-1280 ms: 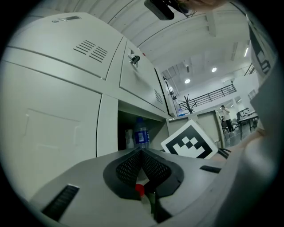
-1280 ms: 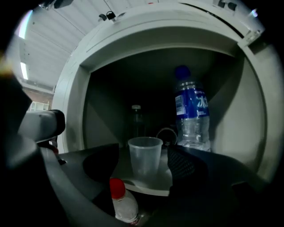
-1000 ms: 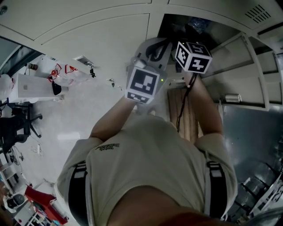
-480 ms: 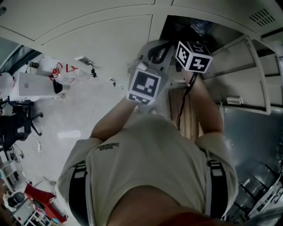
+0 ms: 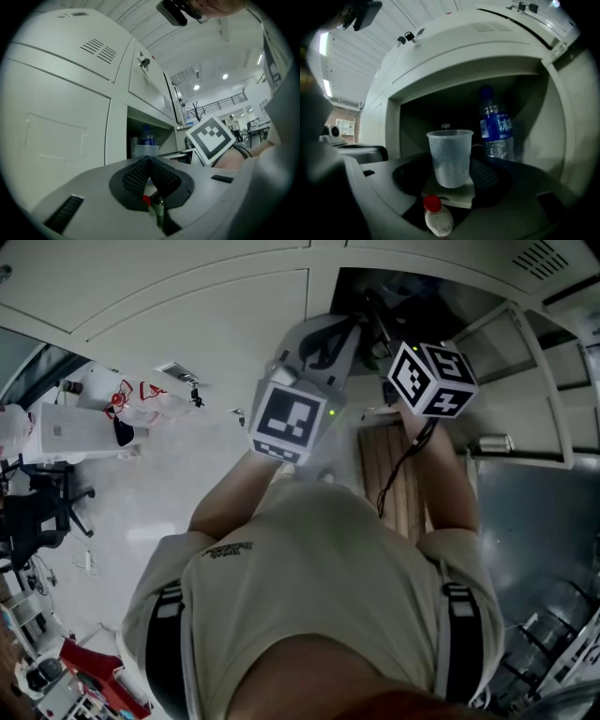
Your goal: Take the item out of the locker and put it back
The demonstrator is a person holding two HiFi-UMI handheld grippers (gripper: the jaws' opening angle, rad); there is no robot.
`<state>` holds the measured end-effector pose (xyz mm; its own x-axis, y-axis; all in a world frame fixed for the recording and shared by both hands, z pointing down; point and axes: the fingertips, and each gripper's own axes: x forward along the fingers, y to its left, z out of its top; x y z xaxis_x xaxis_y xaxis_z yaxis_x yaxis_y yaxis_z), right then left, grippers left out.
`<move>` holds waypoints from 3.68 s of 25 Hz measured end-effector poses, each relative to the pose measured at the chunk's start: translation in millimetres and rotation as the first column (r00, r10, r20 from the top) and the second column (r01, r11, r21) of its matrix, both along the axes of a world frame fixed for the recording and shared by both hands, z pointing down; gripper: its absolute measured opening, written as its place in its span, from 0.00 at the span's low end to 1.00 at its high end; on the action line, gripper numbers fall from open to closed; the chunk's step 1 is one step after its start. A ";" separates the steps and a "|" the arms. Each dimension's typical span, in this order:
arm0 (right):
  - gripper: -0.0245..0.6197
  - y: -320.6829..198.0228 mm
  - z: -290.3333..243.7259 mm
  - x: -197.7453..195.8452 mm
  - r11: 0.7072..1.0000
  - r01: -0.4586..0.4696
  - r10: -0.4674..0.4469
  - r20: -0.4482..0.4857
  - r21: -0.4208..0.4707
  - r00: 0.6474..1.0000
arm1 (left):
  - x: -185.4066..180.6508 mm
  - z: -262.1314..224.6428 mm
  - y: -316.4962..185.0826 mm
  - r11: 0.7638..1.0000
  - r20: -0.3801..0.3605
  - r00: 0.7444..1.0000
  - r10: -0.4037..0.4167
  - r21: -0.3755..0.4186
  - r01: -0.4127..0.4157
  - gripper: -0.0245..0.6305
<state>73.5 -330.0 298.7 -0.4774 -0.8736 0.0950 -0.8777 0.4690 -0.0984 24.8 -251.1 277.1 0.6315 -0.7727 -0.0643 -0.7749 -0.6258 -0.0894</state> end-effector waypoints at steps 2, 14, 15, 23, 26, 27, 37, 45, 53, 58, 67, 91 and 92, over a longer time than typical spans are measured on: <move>0.44 13.1 -7.5 5.7 1.000 0.006 -0.006 -0.006 0.012 1.000 | -1.2 -16.4 8.8 1.000 -0.028 0.999 0.024 0.018 -0.023 0.06; 0.44 89.8 -39.0 41.9 0.997 -0.003 0.006 -0.024 0.083 1.000 | -15.3 -49.4 31.5 0.996 -0.032 0.999 0.032 0.081 -0.030 0.06; 0.44 94.6 -37.4 42.9 0.997 -0.001 0.002 -0.017 0.075 1.000 | -15.4 -47.8 32.3 0.996 -0.027 0.999 0.033 0.082 -0.030 0.06; 0.44 125.4 -8.7 41.9 1.000 0.024 -0.024 0.000 -0.001 1.000 | -13.3 -17.9 41.1 0.998 0.035 0.999 0.042 0.042 -0.043 0.06; 0.44 131.8 0.3 40.8 1.000 0.029 -0.029 -0.004 -0.011 1.000 | -15.3 1.3 43.2 1.000 0.064 0.998 0.025 0.000 -0.025 0.06; 0.44 134.0 2.3 40.2 1.000 0.029 -0.029 -0.006 -0.010 1.000 | -15.6 7.6 44.7 1.000 0.066 0.997 0.025 -0.017 -0.024 0.06; 0.44 145.4 11.5 34.0 0.999 0.042 -0.041 0.025 -0.021 0.999 | -13.0 27.5 54.5 0.997 0.067 0.997 0.038 -0.072 -0.033 0.06; 0.44 153.5 4.3 27.8 0.998 0.062 -0.062 0.031 -0.005 0.998 | -15.5 25.9 56.0 0.997 0.056 0.998 0.038 -0.067 -0.034 0.06; 0.44 156.4 7.7 25.6 0.997 0.073 -0.072 0.033 -0.012 0.997 | -16.0 29.0 60.0 0.997 0.044 0.998 0.034 -0.073 -0.030 0.06; 0.44 157.9 8.7 25.3 0.997 0.077 -0.076 0.032 -0.017 0.997 | -18.5 28.5 60.9 0.996 0.024 0.999 0.024 -0.083 -0.022 0.06; 0.44 161.1 11.7 23.9 0.997 0.077 -0.076 0.028 -0.028 0.997 | -19.9 31.1 63.6 0.996 0.025 1.000 0.016 -0.090 -0.013 0.06; 0.44 25.6 -24.3 -5.9 0.988 0.068 -0.048 -0.143 0.136 0.989 | -21.2 -16.1 -0.7 0.996 0.021 0.997 -0.080 0.038 0.079 0.06; 0.44 18.2 -18.2 -7.8 0.989 0.060 -0.035 -0.174 0.138 0.984 | -21.3 -16.8 -2.7 0.996 0.012 0.997 -0.077 0.038 0.077 0.06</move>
